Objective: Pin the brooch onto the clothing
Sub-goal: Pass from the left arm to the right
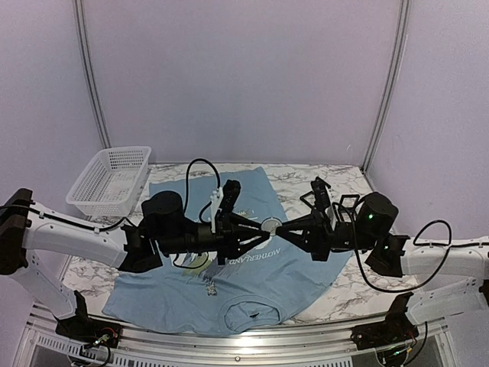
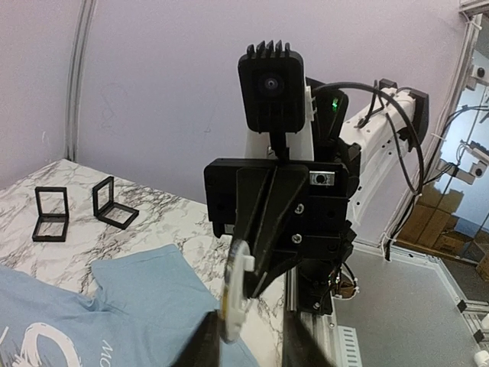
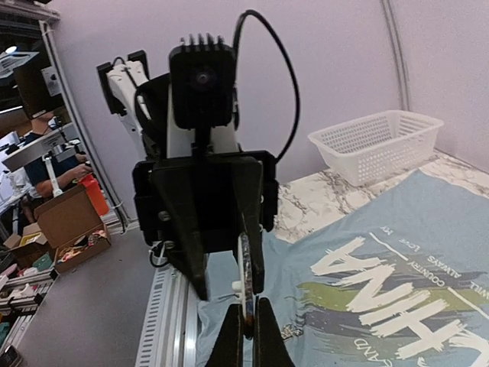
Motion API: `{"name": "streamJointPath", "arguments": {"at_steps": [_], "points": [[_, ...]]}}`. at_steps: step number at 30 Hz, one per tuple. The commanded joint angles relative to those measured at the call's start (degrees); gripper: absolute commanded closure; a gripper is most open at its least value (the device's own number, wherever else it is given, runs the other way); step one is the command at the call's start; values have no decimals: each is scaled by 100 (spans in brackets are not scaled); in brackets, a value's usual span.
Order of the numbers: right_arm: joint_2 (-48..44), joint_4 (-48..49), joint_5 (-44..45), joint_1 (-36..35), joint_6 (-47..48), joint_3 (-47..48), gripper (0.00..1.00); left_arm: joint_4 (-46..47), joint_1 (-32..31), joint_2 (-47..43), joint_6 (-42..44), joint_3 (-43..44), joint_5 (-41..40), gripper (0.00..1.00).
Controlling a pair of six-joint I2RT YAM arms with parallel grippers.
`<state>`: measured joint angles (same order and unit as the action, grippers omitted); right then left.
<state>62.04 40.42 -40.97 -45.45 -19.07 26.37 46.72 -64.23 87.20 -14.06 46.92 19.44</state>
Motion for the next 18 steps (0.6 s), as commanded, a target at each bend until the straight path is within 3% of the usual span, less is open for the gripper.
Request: {"name": "streamJointPath", "arguments": {"at_steps": [1, 2, 5, 7, 12, 15, 18], "points": [[-4, -1456, 1637, 55, 480, 308, 100, 60, -14, -1, 87, -354, -1185, 43], [26, -1849, 2245, 58, 600, 347, 100, -117, -11, -21, 246, -395, -1621, 38], [263, -2650, 3693, 60, 817, 416, 100, -1326, -11, 273, 800, -42, -2705, 37], [460, -2690, 4017, 41, 926, 352, 100, -1866, -22, 657, 951, 232, -2728, 42], [1243, -2875, 5374, -258, 1332, 404, 100, -1894, -99, 1481, 1208, 480, -2472, 61], [1738, -2843, 6145, -709, 1716, 433, 100, -1923, -156, 1858, 1643, 640, -2368, 61], [1945, -2606, 6249, -858, 1827, 329, 100, -1996, -186, 2077, 2052, 674, -2235, 54]]}}
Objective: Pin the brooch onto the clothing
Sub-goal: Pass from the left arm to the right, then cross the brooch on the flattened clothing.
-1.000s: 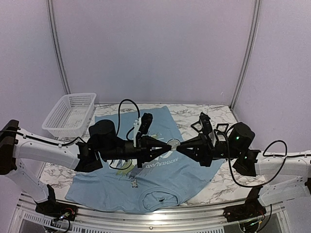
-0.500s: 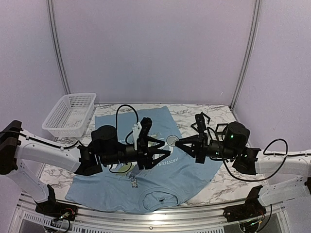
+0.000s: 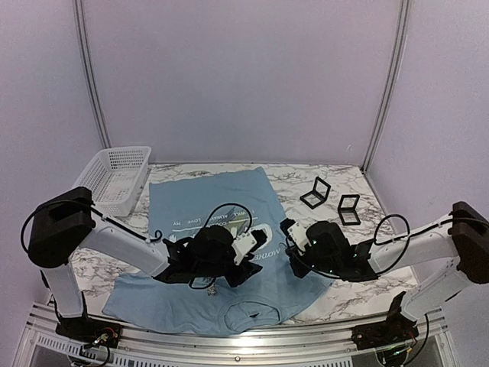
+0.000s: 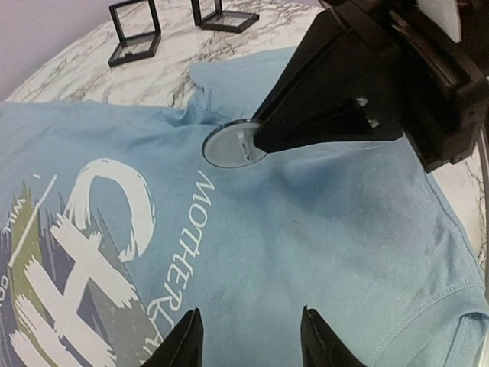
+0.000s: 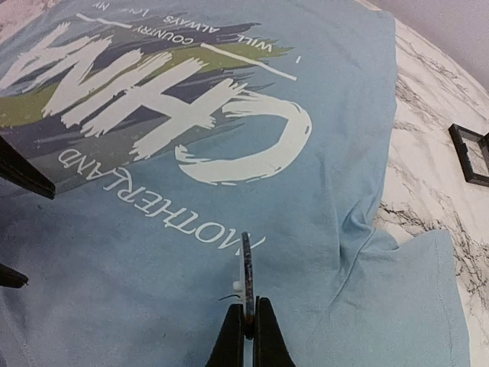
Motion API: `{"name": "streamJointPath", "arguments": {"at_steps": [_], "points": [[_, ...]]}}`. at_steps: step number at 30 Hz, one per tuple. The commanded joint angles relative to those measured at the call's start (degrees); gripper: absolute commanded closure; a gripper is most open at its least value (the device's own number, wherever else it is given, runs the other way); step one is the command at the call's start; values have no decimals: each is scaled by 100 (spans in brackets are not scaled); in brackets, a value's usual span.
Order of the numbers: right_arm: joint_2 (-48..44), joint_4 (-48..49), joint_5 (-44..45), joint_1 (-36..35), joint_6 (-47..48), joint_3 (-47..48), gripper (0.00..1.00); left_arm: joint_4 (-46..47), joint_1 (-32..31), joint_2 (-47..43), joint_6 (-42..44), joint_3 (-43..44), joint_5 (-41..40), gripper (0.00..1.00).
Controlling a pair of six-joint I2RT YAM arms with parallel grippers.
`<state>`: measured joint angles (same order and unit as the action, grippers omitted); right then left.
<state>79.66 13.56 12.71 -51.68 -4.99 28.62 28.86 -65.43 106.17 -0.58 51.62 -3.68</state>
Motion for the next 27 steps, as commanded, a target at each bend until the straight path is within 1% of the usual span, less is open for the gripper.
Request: {"name": "streamJointPath", "arguments": {"at_steps": [1, 4, 10, 12, 14, 16, 18, 19, 22, 27], "points": [[197, 133, 870, -250, 422, 66, 100, -256, -74, 245, 801, 206, 170, 51], [212, 204, 770, -254, 437, 7, 100, -558, -75, 489, 993, 323, 309, 45], [274, 212, 509, -272, 396, -53, 100, -694, -80, 828, 1043, 616, 351, 44], [226, 269, 300, -271, 424, -102, 100, -728, -79, 893, 1025, 626, 351, 44], [149, 358, 76, -285, 486, -172, 100, -756, -81, 926, 1014, 582, 316, 58], [97, 426, 26, -296, 491, -221, 100, -759, -76, 837, 1007, 465, 343, 79], [121, 493, 34, -299, 660, -253, 100, -751, -75, 603, 1003, 306, 533, 96], [151, 580, -4, -306, 726, -272, 100, -743, -75, 515, 1006, 238, 600, 100], [281, 880, -246, -360, 939, -320, 100, -733, -66, 326, 992, 105, 715, 100], [463, 1500, -238, -495, 1564, -414, 100, -506, 44, -23, 836, -149, 1173, 100]]}}
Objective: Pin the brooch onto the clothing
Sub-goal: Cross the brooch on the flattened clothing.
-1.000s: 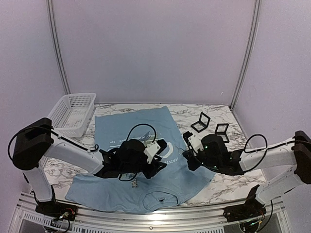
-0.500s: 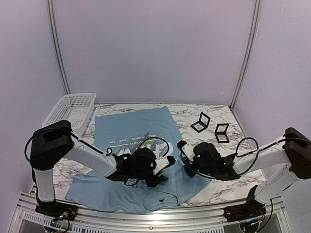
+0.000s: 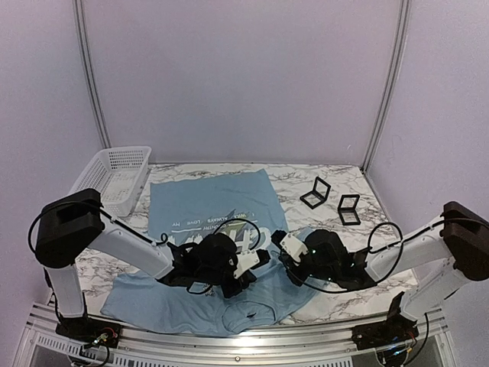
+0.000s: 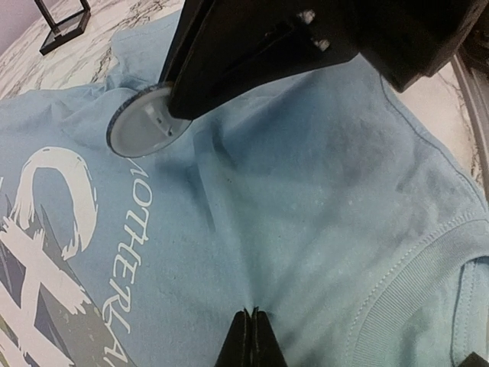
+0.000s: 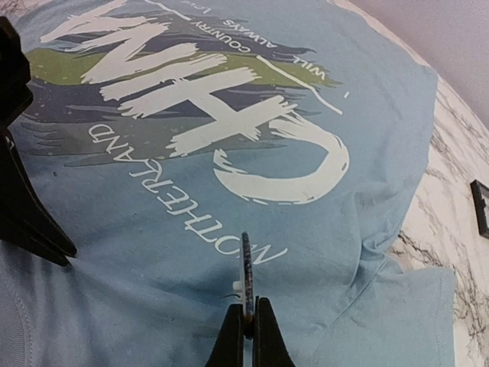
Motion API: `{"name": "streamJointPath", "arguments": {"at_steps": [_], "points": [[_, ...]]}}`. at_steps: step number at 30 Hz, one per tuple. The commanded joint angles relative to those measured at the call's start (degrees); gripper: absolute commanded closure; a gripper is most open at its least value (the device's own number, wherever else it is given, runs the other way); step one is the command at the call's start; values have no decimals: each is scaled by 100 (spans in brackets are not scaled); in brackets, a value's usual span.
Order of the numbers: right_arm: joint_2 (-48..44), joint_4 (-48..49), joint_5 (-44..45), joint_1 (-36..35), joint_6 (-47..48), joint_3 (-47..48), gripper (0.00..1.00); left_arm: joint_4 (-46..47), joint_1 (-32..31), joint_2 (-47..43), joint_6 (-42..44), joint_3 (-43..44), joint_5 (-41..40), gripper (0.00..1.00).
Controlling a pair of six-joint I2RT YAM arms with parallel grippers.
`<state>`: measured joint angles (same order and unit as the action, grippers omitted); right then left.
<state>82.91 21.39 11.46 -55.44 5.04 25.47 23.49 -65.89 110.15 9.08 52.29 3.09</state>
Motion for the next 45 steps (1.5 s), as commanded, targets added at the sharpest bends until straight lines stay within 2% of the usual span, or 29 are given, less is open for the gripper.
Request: {"name": "streamJointPath", "arguments": {"at_steps": [1, 5, 7, 16, 23, 27, 31, 37, 45], "points": [[164, 884, -144, -129, 654, -139, 100, 93, 127, -474, -186, -261, 586, 100], [277, 1574, -496, -198, 1101, -349, 100, 292, 293, -583, -360, -383, 944, 100], [359, 1759, -375, -345, 1339, -361, 100, 447, 348, -603, -433, -483, 1095, 100], [847, 1742, 178, -945, 2070, -245, 100, 707, 444, -655, -492, -572, 1500, 100], [1100, 1676, 568, -1017, 2285, 28, 100, 771, 511, -652, -481, -612, 1675, 100], [1069, 1643, 283, -1056, 2397, 40, 100, 810, 539, -678, -503, -647, 1652, 100], [884, 1616, -419, -1065, 2364, -135, 100, 846, 605, -670, -530, -678, 1553, 100], [429, 1558, -1296, -1036, 1860, -252, 100, 853, 639, -614, -514, -715, 1510, 100], [148, 1599, -1732, -749, 1401, -379, 100, 862, 639, -654, -502, -764, 1510, 98]]}}
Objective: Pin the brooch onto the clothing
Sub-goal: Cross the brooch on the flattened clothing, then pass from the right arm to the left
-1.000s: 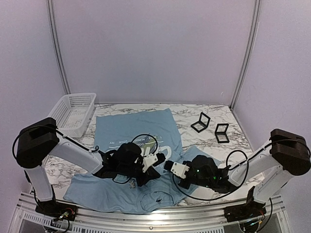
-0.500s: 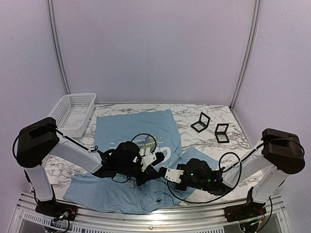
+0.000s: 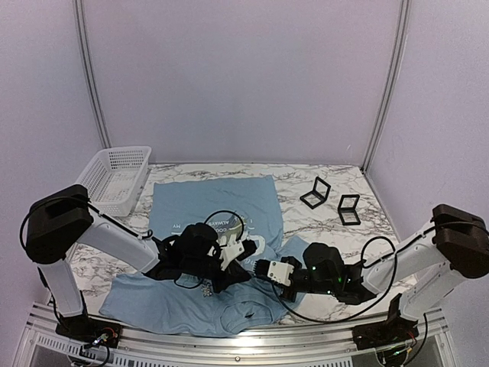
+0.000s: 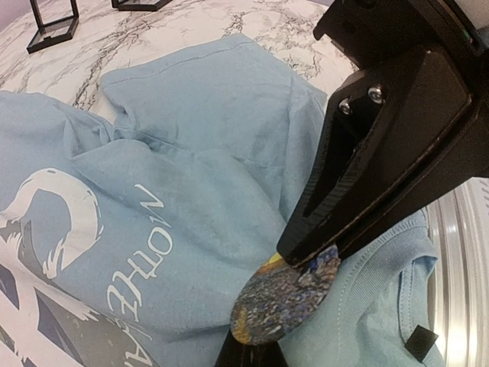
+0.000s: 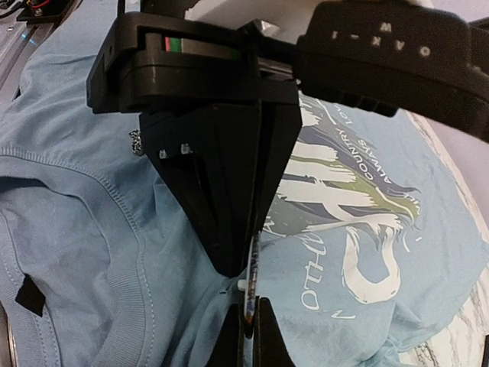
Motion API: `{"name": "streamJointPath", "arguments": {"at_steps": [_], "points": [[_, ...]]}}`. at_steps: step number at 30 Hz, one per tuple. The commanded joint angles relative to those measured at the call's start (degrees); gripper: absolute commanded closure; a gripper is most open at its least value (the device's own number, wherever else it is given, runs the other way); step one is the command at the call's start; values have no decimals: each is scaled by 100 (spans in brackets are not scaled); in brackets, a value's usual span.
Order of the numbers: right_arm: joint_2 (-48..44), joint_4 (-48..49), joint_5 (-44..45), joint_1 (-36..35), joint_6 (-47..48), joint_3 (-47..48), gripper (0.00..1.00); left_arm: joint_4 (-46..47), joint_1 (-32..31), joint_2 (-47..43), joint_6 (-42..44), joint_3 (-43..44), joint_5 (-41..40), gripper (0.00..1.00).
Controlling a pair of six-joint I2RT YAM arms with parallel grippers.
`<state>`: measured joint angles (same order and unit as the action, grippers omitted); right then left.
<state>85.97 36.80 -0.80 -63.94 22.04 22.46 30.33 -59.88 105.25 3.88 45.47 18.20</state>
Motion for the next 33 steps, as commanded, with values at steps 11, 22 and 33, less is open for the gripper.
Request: {"name": "streamJointPath", "arguments": {"at_steps": [11, 22, 33], "points": [[-270, 179, -1670, 639, -665, -103, 100, 175, 38, -747, 393, -256, -198, 54], [-214, 118, -2170, 699, -649, 30, 100, 122, 22, -561, 741, -99, 28, 70], [-91, 111, -2651, 887, -722, 98, 100, 125, 20, -585, 381, -23, 778, 100]]}}
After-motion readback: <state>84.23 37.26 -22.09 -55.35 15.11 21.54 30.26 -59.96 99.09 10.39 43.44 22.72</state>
